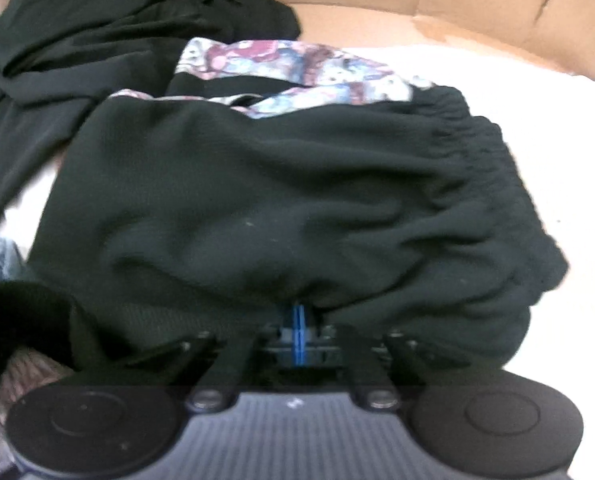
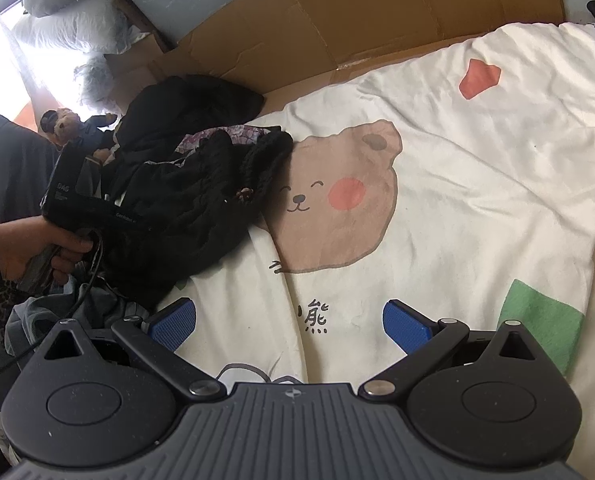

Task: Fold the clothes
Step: 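Lift the black pants with the left tool and drag them onto the open duvet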

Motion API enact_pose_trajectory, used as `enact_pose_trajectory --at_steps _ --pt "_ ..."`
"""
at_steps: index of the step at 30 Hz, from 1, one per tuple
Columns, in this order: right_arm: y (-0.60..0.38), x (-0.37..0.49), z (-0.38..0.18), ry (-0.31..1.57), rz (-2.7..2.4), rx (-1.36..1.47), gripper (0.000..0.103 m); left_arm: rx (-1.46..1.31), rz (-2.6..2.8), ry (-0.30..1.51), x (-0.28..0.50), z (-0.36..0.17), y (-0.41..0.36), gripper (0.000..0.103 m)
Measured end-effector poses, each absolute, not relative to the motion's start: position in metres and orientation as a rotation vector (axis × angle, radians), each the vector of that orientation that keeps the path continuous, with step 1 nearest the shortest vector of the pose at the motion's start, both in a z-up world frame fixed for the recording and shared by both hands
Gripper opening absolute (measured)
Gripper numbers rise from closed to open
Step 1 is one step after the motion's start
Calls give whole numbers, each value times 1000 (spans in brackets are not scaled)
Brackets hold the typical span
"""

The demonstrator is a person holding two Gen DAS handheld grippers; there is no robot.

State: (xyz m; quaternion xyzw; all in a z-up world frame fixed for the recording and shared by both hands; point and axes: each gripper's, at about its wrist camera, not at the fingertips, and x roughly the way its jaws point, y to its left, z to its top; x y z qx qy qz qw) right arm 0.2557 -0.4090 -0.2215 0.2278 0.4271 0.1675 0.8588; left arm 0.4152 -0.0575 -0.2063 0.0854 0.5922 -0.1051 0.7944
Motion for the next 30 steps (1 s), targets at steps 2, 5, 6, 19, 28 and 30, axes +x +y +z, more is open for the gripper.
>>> enact_pose_trajectory --at_steps 2,5,6,19,28,30 --pt "-411 255 -219 888 353 484 103 176 -250 1259 407 -202 -60 0" --pt "-413 255 -217 878 354 491 103 139 -279 1238 394 -195 -59 0" --pt "-413 255 -216 876 354 492 103 123 -283 1231 391 -193 -57 0" --pt "-415 256 -210 859 356 501 103 -44 -476 1127 347 -153 -89 0" --pt "-413 257 -213 867 361 515 103 -72 -656 1163 316 -157 -135 0" --pt "-413 257 -213 867 363 520 103 -86 -692 1160 310 -157 -143 0"
